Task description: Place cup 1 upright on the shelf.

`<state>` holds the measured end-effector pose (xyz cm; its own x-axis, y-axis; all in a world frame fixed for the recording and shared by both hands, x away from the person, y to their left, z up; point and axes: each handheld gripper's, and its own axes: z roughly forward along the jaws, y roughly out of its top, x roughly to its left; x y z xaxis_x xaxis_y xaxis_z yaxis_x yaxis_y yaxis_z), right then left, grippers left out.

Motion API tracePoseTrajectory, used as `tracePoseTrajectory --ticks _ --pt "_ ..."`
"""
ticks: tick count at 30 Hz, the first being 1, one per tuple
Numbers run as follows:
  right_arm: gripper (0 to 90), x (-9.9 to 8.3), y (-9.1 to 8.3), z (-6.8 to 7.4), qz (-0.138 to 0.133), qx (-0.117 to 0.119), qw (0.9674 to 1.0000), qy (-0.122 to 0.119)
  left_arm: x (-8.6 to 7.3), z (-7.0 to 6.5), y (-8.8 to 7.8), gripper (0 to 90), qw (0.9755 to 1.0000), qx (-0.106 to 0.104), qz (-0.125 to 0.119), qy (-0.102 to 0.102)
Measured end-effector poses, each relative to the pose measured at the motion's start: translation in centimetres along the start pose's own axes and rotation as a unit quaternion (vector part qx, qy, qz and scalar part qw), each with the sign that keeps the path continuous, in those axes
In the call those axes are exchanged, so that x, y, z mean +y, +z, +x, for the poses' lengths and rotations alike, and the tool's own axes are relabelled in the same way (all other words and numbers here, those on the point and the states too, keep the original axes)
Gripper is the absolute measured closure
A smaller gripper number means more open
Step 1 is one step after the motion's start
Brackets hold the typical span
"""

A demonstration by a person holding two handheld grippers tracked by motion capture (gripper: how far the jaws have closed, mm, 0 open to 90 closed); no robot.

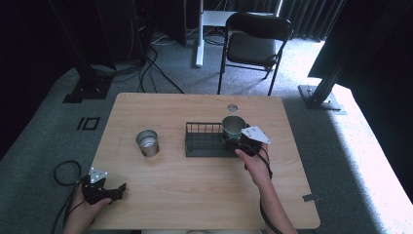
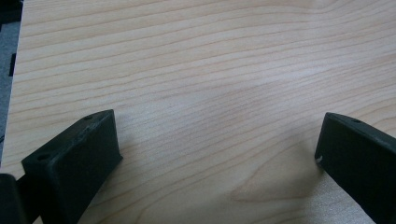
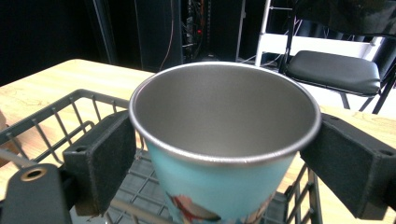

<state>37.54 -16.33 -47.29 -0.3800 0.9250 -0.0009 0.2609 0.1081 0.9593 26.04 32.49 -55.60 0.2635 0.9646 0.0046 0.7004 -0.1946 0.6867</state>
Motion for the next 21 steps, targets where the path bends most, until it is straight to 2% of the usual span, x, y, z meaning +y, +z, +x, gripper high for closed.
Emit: tracePoseTrajectory --ticks 10,14,21 --pt "10.6 -0.2 -1.2 -0.7 -0.002 0.001 1.0000 -0.006 0.0 0.0 0.0 0.3 1.0000 0.000 0.000 0.000" --pt "10.6 -0.2 -2.2 -1.1 -0.004 0.013 0.9999 -0.001 0.0 0.0 0.0 0.3 1.0000 0.000 0.000 0.000" --pt "10.6 -0.4 -3.3 -1.8 -0.003 0.019 0.9998 -0.004 0.0 0.0 0.0 0.4 1.0000 0.000 0.000 0.000"
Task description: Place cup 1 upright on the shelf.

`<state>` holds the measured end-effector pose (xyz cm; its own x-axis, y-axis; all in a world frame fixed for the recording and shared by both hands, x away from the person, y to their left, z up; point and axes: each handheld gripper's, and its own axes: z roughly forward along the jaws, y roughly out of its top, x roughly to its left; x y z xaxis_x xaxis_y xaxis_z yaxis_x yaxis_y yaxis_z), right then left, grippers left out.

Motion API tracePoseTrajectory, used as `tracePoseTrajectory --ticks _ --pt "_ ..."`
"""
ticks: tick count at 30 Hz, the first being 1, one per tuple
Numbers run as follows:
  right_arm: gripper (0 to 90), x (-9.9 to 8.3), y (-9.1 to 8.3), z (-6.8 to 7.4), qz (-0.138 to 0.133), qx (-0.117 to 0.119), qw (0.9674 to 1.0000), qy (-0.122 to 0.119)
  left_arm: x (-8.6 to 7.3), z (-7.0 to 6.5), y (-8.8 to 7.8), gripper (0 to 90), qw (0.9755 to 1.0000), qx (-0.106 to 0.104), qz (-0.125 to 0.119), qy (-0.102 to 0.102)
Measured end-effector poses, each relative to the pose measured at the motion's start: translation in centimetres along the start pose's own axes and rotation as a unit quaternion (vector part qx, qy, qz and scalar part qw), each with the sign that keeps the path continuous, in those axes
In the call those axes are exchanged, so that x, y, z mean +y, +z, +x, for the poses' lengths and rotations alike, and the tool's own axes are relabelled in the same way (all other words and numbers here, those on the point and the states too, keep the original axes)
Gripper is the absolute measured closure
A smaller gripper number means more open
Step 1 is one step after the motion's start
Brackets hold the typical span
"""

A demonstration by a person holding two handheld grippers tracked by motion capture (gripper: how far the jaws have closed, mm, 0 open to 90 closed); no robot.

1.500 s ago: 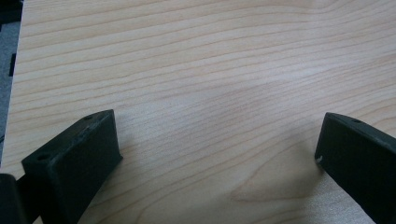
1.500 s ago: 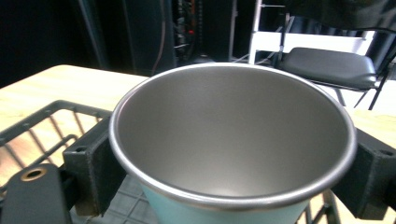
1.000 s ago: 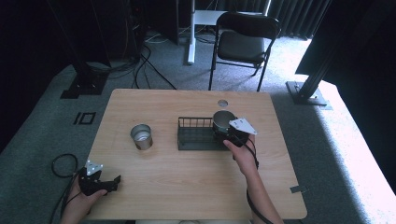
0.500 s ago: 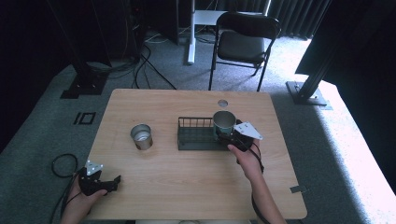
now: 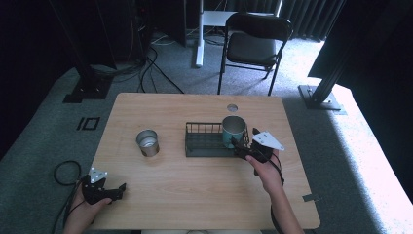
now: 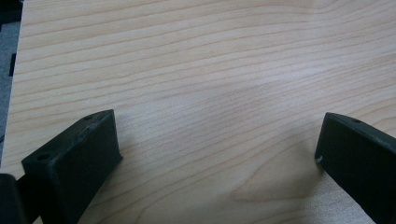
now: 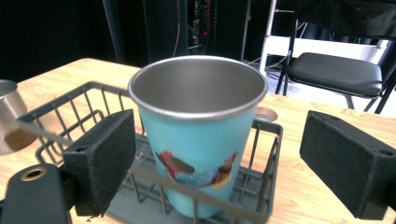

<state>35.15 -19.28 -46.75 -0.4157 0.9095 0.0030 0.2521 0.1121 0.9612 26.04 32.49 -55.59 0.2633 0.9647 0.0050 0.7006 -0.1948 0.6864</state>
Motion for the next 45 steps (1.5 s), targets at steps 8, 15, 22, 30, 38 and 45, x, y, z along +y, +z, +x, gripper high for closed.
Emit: tracePoseTrajectory --ticks 8,15,22,30,38,45 --pt "10.6 -0.9 -1.2 -1.4 0.006 0.016 0.9999 -0.003 0.0 0.0 0.0 0.3 1.0000 0.000 0.000 0.000" --pt "10.6 -2.0 -2.2 -2.2 0.012 0.029 0.9995 0.002 0.0 0.0 0.0 0.3 1.0000 0.000 0.000 0.000" --pt "10.7 -3.3 -3.6 -3.6 0.045 0.083 0.9954 -0.017 0.0 0.0 0.0 0.3 1.0000 0.000 0.000 0.000" --pt "10.7 -4.7 -4.5 -4.2 0.074 0.106 0.9915 -0.017 0.0 0.0 0.0 0.3 1.0000 0.000 0.000 0.000" --pt "10.7 -6.0 -5.7 -5.1 0.100 0.113 0.9881 -0.029 0.0 0.0 0.0 0.4 1.0000 0.000 0.001 0.001" --pt "10.7 -7.3 -6.6 -5.9 0.118 0.110 0.9865 -0.029 0.0 0.0 0.0 0.4 1.0000 0.000 0.001 0.001"
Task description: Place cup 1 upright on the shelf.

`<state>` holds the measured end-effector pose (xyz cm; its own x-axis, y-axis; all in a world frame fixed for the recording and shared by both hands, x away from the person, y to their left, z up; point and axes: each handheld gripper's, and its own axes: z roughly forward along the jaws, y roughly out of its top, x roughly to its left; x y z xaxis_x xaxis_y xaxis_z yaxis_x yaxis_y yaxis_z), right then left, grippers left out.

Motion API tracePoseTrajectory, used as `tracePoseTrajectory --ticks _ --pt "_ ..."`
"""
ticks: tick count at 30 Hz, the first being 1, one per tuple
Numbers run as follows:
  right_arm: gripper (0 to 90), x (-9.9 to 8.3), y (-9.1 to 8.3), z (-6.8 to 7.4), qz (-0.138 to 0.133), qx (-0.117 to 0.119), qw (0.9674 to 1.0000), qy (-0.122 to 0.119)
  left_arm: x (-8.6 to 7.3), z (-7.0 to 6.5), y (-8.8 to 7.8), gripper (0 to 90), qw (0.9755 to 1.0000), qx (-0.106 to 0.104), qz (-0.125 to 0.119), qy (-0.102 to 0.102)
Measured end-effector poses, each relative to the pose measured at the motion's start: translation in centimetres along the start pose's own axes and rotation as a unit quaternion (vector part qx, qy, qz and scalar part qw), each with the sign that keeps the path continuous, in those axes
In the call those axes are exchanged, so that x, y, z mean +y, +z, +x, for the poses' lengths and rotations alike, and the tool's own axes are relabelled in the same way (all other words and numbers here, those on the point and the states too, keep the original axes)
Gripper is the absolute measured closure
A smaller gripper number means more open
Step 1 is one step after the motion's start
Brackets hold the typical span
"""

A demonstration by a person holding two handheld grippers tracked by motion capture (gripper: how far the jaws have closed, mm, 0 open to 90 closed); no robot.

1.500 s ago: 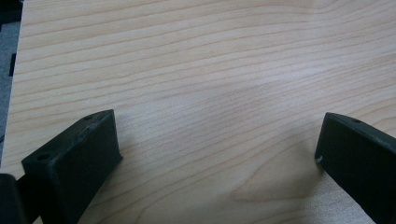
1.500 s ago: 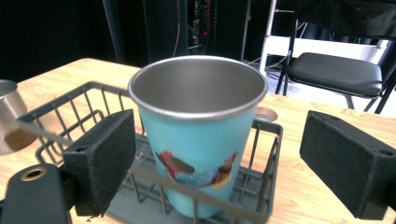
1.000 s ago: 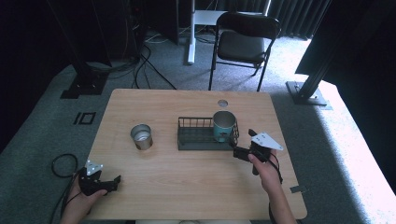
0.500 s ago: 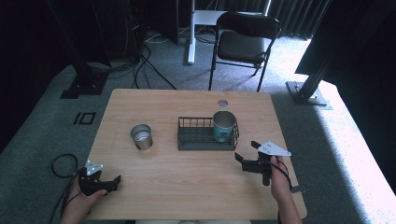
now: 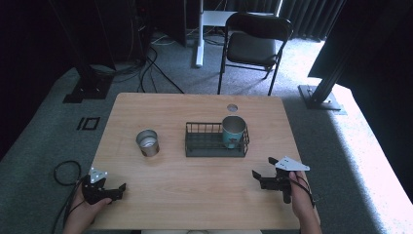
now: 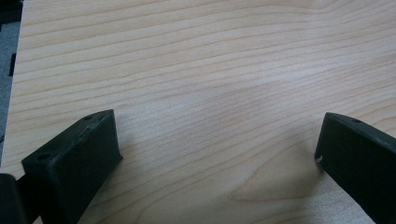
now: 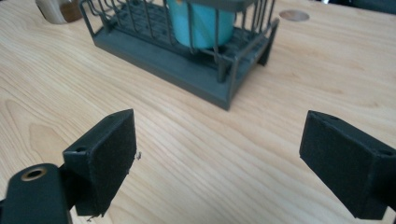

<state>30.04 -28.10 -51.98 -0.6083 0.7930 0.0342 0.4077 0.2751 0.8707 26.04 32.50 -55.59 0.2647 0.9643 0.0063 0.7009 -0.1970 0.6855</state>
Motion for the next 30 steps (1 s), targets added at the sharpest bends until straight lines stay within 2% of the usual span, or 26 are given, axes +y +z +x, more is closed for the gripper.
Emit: tracePoseTrajectory --ticks 5,14,18,23,29,30 --pt "10.7 -0.7 -0.4 -0.2 0.016 0.001 0.9999 -0.003 0.0 0.0 0.0 0.3 1.0000 0.000 -0.001 0.000" --pt "10.7 -1.9 -0.8 0.1 0.052 0.040 0.9974 -0.031 0.0 0.0 0.0 0.4 1.0000 0.000 0.000 0.000" --pt "10.7 -2.5 -0.8 0.2 0.066 0.049 0.9954 -0.049 0.0 0.0 0.0 0.4 1.0000 0.000 0.000 0.000" --pt "10.7 -2.7 -0.8 -0.1 0.067 0.032 0.9967 -0.032 0.0 0.0 0.0 0.4 1.0000 0.000 0.000 0.000" --pt "10.7 -3.4 -1.1 -0.2 0.088 0.045 0.9939 -0.050 0.0 0.0 0.0 0.3 1.0000 0.000 0.000 0.000" --pt "10.7 -3.5 -1.1 -0.2 0.089 0.047 0.9938 -0.046 0.0 0.0 0.0 0.4 1.0000 0.000 0.000 0.000"
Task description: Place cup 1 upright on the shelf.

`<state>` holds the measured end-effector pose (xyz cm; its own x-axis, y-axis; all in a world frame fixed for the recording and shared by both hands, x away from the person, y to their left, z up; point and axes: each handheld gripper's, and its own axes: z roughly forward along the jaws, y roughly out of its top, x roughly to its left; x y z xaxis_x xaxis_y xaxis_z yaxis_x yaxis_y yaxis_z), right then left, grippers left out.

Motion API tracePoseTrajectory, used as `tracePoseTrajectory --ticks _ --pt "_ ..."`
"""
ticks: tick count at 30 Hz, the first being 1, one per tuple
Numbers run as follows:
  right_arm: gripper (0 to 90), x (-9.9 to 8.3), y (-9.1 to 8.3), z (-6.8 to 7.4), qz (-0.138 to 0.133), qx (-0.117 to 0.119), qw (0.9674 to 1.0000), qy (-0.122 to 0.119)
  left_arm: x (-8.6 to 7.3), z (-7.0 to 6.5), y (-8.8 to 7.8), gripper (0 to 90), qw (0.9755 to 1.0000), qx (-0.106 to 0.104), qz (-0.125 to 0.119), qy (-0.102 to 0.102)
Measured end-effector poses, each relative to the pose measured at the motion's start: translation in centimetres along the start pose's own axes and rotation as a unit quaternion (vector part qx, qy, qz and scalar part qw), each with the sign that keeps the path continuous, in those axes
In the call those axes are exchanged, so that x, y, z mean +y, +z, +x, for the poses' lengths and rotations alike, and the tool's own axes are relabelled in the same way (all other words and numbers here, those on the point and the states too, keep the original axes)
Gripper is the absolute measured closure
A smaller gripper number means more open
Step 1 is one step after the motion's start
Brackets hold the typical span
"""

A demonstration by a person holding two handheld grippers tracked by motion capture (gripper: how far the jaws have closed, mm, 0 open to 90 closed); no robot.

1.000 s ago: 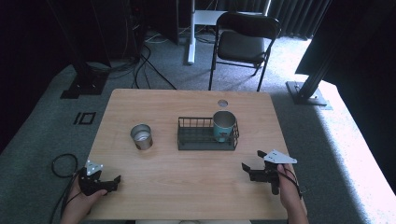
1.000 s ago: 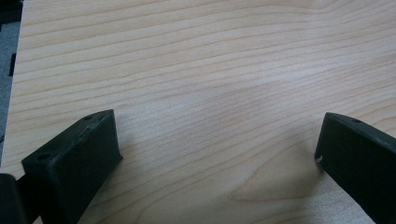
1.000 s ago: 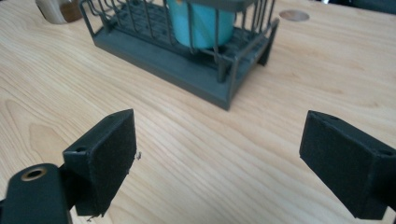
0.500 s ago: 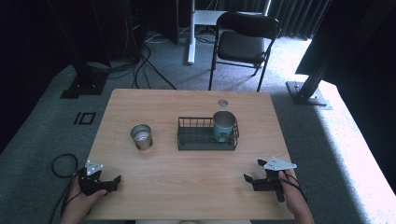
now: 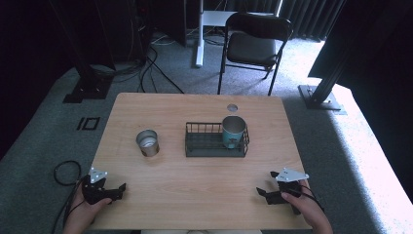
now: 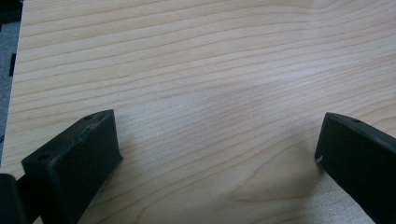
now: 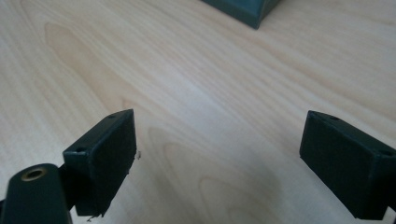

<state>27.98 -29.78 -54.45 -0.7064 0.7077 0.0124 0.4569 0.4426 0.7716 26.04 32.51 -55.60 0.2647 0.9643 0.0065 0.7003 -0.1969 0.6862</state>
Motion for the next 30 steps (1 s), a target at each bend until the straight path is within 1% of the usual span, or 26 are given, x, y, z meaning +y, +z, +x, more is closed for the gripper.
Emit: tracePoseTrajectory --ticks 2,4,6,9,12,15,25,30 --pt "10.7 -0.1 0.0 0.0 0.001 0.003 1.0000 0.005 0.0 0.0 0.0 0.4 1.0000 0.000 0.000 0.000" --pt "10.7 -0.3 0.1 0.0 0.009 0.007 0.9999 0.008 0.0 0.0 0.0 0.3 1.0000 0.000 0.000 0.000" --pt "10.7 -0.5 0.3 -0.1 0.017 0.004 0.9998 0.004 0.0 0.0 0.0 0.4 1.0000 0.000 0.000 0.000" --pt "10.7 -0.7 0.6 -0.1 0.026 0.007 0.9996 0.004 0.0 0.0 0.0 0.3 1.0000 0.000 0.000 0.000" --pt "10.9 -0.9 1.0 -0.2 0.034 0.002 0.9994 0.000 0.0 0.0 0.0 0.4 1.0000 0.000 0.000 0.000" --pt "10.8 -0.9 1.0 -0.1 0.036 -0.001 0.9993 -0.008 0.0 0.0 0.0 0.4 1.0000 0.000 0.000 0.000" --pt "10.8 -0.9 1.0 -0.1 0.037 -0.001 0.9993 -0.007 0.0 0.0 0.0 0.4 1.0000 0.000 0.000 0.000" --pt "10.8 -0.9 1.0 -0.1 0.037 -0.001 0.9993 -0.007 -0.2 0.0 -0.2 0.4 1.0000 -0.004 0.001 0.004"
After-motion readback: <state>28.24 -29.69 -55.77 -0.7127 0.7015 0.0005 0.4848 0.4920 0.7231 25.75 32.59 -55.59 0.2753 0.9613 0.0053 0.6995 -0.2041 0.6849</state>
